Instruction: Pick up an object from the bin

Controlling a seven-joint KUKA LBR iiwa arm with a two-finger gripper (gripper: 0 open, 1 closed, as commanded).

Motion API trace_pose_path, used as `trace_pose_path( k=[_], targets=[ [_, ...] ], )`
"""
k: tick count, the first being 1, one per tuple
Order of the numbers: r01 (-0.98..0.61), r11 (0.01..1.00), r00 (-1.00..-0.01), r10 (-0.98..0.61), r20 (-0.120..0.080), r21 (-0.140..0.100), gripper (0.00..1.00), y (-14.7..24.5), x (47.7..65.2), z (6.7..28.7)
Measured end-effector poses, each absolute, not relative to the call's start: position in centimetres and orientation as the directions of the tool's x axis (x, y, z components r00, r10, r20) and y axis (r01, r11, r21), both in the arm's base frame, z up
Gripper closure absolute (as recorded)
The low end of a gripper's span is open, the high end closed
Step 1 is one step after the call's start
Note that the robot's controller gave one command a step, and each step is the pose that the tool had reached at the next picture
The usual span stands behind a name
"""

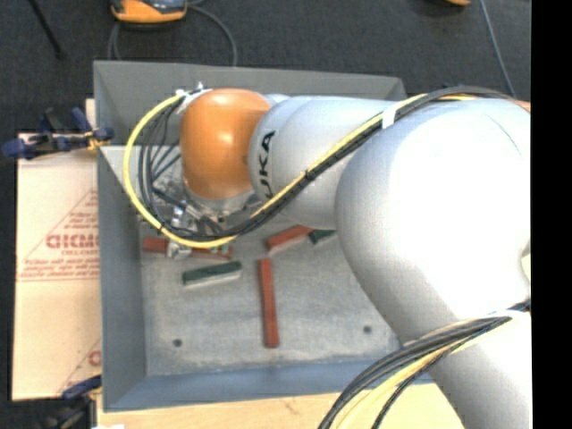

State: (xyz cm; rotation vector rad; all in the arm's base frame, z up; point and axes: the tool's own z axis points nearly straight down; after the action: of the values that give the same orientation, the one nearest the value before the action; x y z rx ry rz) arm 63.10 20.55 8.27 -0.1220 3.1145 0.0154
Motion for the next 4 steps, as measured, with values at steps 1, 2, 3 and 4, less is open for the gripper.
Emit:
trace_pose_path(
  k=[1, 2, 3, 4],
  targets=[
    [-0.077, 0.997, -0.997, -0.077, -0.025, 0.009, 1.0, 20.5, 63.1, 8.3],
    [-0.079, 0.997, -0.997, -0.079, -0.024, 0.009, 1.0, 20.5, 63.0, 8.4],
    [-0.109, 0.994, -0.994, -0.109, -0.006, 0.001, 1.0, 20.2, 62.3, 13.0],
    [-0.164, 0.986, -0.986, -0.164, 0.0, -0.001, 1.0, 19.7, 62.6, 18.7]
  ],
)
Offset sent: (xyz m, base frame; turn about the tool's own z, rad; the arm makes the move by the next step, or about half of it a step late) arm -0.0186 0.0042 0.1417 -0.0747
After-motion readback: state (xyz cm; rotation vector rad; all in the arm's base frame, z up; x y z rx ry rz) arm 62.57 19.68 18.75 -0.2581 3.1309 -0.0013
